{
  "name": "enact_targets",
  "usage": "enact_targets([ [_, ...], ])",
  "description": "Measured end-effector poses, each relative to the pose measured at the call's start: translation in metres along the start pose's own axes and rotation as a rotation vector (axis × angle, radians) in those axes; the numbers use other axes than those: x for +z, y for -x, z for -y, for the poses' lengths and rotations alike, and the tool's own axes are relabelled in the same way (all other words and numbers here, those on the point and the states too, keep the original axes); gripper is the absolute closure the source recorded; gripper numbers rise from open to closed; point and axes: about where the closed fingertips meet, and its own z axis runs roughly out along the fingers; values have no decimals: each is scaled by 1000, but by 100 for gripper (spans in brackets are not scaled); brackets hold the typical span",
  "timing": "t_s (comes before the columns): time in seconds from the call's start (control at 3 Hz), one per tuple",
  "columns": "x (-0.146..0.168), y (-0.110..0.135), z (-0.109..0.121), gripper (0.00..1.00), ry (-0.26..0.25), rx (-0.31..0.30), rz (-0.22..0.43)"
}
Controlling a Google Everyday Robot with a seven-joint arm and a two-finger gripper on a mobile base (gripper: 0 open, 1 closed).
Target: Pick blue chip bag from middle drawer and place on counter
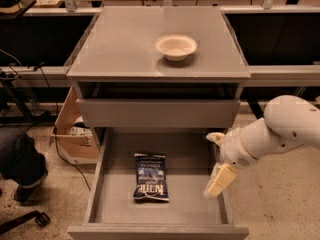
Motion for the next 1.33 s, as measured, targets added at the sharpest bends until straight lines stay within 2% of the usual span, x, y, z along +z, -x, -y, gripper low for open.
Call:
enact_targets([
  [0.33,38,4,10,0,22,-8,32],
  [0.67,81,-3,25,0,23,8,51],
  [1.0,124,-19,42,0,-16,21,71],
  [1.33,167,-33,56,0,-50,36,117],
])
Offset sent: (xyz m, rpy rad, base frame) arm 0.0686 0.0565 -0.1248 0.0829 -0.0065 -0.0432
